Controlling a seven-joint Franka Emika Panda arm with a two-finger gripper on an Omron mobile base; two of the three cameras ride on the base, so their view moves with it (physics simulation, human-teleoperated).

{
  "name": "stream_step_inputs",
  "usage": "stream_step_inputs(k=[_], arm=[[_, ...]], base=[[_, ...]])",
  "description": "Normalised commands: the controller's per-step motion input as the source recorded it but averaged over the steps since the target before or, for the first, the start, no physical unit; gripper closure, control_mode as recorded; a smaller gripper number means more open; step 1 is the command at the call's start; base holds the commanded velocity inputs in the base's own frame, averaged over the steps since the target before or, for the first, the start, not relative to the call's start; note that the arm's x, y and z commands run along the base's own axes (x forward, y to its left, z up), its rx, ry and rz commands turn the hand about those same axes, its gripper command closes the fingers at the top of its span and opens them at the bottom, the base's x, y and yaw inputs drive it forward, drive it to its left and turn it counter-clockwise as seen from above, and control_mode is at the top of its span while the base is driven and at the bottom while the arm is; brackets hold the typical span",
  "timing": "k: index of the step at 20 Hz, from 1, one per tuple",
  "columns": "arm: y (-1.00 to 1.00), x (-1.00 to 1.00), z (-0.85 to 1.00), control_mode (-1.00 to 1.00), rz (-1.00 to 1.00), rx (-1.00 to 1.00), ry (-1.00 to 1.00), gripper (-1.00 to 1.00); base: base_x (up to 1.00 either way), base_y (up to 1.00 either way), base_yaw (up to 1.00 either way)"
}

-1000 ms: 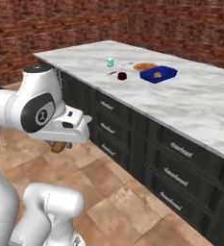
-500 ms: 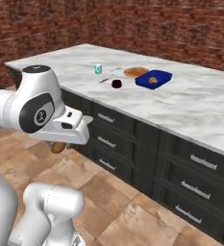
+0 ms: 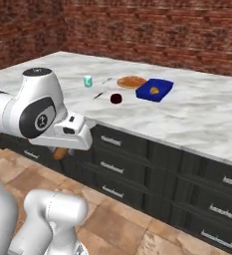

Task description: Take the pizza cutter from the drawer on the left and place it on the dining counter for cutting.

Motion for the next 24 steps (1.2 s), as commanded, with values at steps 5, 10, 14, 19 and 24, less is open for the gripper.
stream_step_inputs(k=[5, 10, 14, 19, 24], arm=[[0.00, 0.00, 0.00, 1.00, 0.00, 0.00, 0.00, 1.00], [0.00, 0.00, 0.00, 1.00, 0.00, 0.00, 0.00, 1.00], [0.00, 0.00, 0.00, 1.00, 0.00, 0.00, 0.00, 1.00], [0.00, 0.00, 0.00, 1.00, 0.00, 0.00, 0.00, 1.00], [0.00, 0.00, 0.00, 1.00, 0.00, 0.00, 0.00, 1.00]], base=[[1.00, 0.87, -0.38], [0.73, 0.95, -0.32], [0.43, 1.00, -0.28], [0.44, 0.83, -0.25], [0.77, 0.22, -0.17]])
